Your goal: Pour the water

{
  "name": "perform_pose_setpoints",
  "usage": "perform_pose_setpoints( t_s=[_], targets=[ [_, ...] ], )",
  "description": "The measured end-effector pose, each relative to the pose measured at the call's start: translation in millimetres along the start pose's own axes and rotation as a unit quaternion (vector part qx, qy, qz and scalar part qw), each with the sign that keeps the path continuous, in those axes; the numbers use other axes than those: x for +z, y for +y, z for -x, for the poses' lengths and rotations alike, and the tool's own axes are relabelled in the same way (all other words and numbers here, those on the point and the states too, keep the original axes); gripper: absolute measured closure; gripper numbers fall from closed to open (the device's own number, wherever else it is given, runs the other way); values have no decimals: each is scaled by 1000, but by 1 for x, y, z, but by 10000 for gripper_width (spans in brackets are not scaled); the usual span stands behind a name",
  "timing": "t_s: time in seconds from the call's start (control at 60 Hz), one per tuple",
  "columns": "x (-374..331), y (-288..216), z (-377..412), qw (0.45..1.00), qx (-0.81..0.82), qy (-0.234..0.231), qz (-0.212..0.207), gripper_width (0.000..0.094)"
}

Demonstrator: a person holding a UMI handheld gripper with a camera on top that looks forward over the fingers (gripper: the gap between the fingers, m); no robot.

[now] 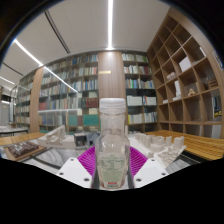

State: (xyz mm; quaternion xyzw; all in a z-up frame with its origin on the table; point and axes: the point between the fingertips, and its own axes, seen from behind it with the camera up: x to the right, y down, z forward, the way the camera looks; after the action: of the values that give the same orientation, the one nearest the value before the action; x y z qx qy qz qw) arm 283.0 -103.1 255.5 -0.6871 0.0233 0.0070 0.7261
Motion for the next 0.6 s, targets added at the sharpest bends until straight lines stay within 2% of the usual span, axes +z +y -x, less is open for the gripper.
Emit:
perform_pose_setpoints(
  t_s=[0.083,0.3,0.333,0.467,0.55,0.6],
  targets=[
    [8,64,-19,999,-10,8,47,528],
    [7,173,-36,989,-31,15,146,528],
    [14,163,-34,992,-33,13,124,523],
    [10,169,-36,992,-31,17,125,513],
    [7,169,-35,990,-34,15,133,415],
    [5,172,-38,987,-35,23,154,342]
  ],
)
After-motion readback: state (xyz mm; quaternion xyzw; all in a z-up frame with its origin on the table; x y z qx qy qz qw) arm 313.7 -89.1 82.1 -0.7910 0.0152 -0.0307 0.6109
